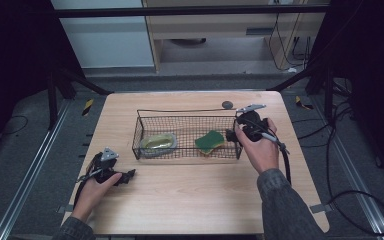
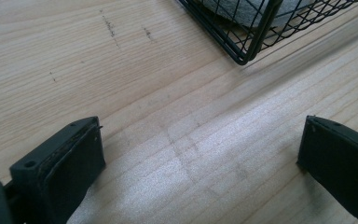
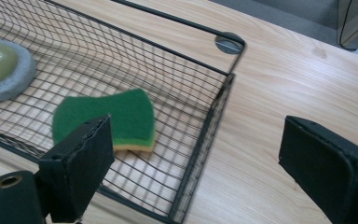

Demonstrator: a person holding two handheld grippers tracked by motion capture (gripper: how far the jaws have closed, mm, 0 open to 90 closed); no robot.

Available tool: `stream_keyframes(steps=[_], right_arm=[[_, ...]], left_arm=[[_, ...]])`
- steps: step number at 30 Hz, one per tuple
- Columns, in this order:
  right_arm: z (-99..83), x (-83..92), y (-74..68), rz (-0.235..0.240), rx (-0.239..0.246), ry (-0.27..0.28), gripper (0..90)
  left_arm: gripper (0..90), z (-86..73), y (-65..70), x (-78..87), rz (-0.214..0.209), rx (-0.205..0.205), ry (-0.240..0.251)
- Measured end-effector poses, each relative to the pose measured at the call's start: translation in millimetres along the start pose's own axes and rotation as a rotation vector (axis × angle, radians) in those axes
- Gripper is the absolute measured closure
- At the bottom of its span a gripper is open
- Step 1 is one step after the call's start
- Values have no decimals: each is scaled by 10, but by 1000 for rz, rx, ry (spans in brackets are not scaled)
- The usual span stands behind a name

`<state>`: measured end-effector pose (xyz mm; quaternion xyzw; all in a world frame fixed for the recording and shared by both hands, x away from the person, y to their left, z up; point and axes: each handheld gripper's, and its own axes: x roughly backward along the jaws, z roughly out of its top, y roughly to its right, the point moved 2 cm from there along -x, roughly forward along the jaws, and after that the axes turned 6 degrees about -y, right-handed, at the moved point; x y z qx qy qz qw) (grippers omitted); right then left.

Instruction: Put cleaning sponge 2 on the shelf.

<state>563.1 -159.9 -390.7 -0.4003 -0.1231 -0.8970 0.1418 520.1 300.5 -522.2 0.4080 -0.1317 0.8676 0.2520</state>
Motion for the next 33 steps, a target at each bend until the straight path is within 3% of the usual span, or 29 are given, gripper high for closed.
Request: stream_keyframes(steps=[7,9,14,17,22,24,33], right_arm=[[-327,96,232,-19,-26,26,102],[-507,133,293,-24,-30,38,108],[-736,126,367,-23,-45,40,114],[-990,31,422,-11,-73,22,124],[-1218,-120,474,-7,-98,-1,125],[-1242,-145,487,-9,-96,-5,124],[-1416,-397,655,-3,-170,-20,124]], left_arm=[[0,1,0,-1,0,0,0],[0,1,0,-1,0,0,0],[0,2,0,-2,0,0,0],[0,3,-1,-2,0,1,-1],[0,3,0,-2,1,1,0],[0,3,0,-2,1,1,0],[0,3,-1,-2,1,1,0]])
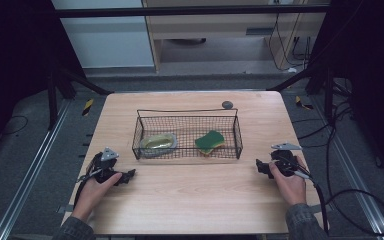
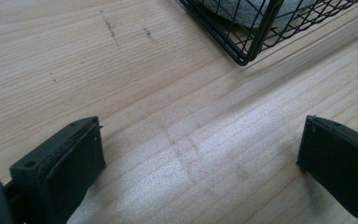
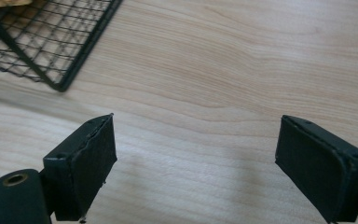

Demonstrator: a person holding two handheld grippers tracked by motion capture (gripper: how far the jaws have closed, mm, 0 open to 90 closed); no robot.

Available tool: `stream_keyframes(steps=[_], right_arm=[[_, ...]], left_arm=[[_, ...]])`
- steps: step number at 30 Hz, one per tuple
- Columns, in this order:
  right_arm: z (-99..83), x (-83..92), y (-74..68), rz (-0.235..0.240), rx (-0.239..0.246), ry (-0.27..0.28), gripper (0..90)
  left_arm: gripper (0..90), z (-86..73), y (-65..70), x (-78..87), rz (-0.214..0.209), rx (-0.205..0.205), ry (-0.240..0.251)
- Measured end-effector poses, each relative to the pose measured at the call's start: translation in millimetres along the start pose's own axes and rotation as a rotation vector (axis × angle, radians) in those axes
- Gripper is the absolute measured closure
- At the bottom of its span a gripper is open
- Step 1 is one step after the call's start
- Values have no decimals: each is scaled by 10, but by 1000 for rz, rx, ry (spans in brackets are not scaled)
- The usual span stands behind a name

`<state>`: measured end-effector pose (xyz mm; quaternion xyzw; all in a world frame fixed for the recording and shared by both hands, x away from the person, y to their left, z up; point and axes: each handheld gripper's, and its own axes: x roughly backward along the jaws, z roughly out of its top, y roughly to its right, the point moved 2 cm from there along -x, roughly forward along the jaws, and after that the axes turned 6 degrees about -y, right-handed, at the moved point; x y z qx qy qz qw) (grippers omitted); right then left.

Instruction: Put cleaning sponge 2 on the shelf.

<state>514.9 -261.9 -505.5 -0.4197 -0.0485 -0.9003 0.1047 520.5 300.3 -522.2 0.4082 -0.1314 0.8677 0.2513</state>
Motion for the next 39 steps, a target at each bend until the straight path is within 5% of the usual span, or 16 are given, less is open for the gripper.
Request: stream_keyframes(steps=[6,13,22,39], right_arm=[[-60,-124,147,12,-70,4,125],[-83,-148,220,20,-97,34,101],[-89,-192,170,-25,-30,16,36],[-135,-156,65,-14,-24,12,26]], left_arm=[[0,1,-1,-1,0,0,0],[0,2,1,-2,0,3,1],[0,4,-1,-4,2,2,1],[0,8,2,-9,1,9,1]])
